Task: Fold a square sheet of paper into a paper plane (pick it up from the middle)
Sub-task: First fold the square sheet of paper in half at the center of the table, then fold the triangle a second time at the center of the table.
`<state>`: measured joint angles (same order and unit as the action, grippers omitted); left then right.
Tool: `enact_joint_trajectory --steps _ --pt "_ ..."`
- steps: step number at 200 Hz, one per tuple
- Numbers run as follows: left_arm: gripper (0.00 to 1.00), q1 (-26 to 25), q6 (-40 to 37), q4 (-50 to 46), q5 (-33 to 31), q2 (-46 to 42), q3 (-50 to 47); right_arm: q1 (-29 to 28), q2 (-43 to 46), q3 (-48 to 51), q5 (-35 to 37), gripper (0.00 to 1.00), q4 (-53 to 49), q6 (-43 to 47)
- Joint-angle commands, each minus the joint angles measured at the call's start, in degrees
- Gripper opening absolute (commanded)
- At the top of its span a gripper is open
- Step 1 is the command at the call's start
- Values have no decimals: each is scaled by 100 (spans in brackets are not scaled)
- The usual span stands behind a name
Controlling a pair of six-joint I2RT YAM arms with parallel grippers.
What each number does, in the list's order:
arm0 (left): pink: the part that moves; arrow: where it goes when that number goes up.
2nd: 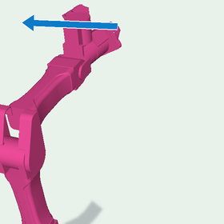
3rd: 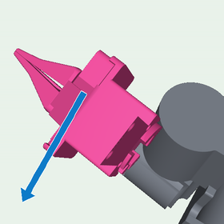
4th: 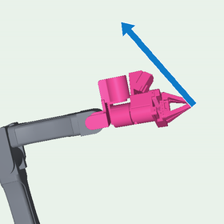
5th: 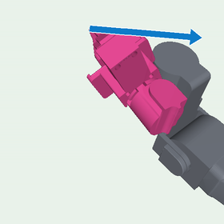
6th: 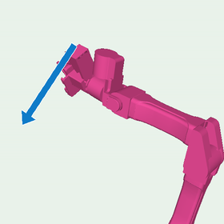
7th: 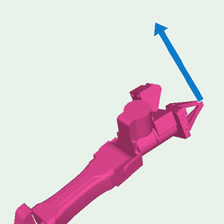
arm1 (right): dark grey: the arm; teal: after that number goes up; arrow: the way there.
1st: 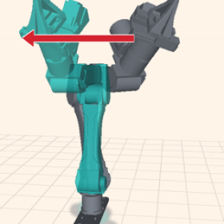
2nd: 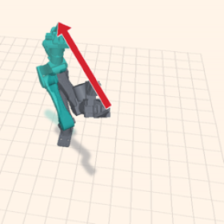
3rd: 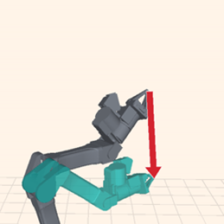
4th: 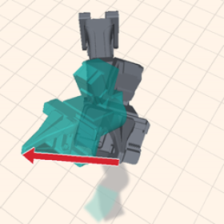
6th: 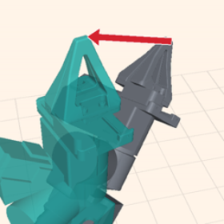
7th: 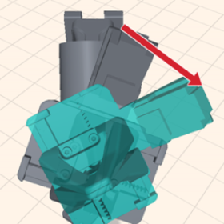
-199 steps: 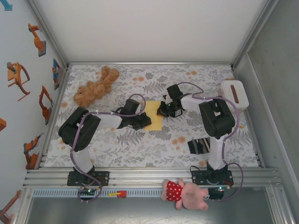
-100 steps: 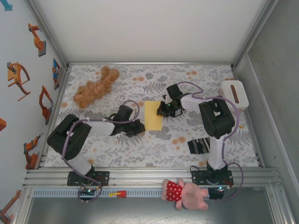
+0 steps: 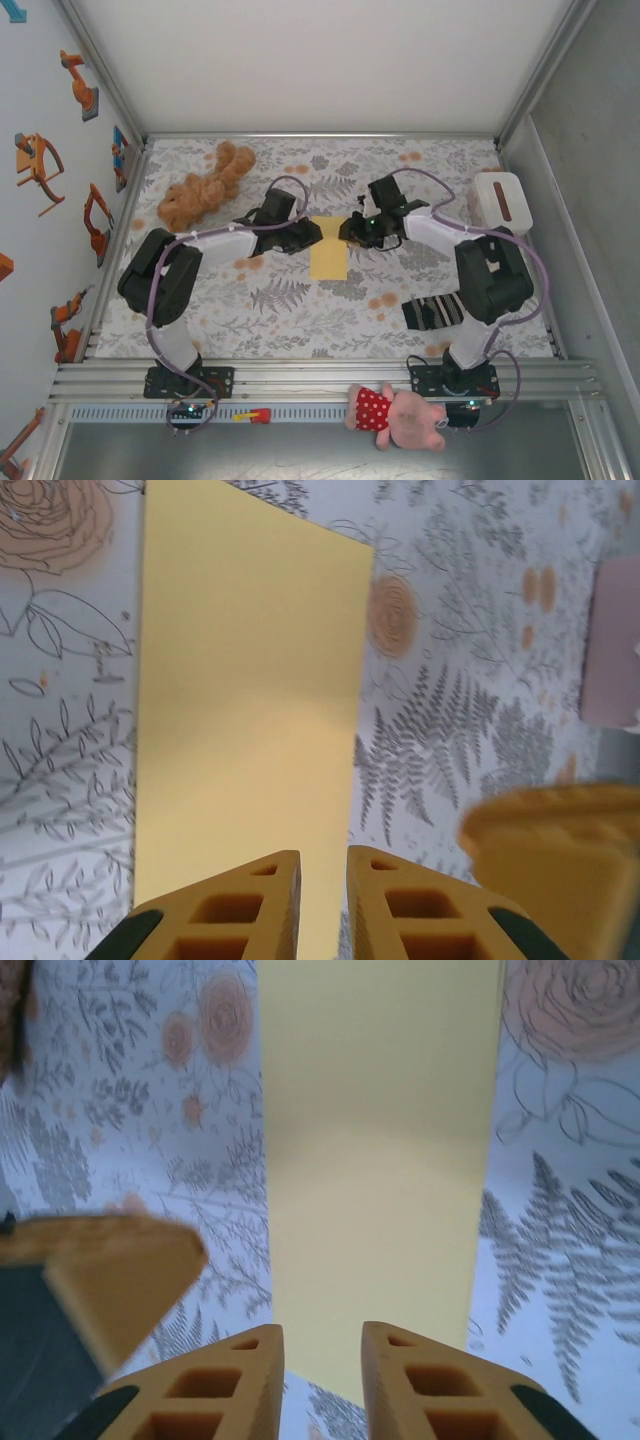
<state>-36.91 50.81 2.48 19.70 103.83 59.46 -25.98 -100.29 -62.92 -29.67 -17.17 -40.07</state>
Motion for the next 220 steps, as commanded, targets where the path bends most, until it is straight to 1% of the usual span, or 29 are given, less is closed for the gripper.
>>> enact_joint_trajectory --steps 1,29,63,95,111,158,220 --pt "20 93 44 -240 -9 304 225 22 207 538 175 31 -19 -306" --pt "21 147 214 -181 100 597 339 22 368 1039 -19 36 256 -613" --pt "21 194 672 -344 -5 832 337 9 396 1273 -186 37 372 -754" --pt "21 237 1248 -395 -15 946 174 -12 329 1317 -250 37 374 -765" --pt "21 255 1388 -427 16 963 139 -31 275 1308 -274 37 386 -765" --pt "21 306 1467 -691 35 992 197 -144 146 1238 -338 35 400 -741" --pt "20 324 1446 -869 16 1094 249 -266 -37 1195 -215 34 260 -601"
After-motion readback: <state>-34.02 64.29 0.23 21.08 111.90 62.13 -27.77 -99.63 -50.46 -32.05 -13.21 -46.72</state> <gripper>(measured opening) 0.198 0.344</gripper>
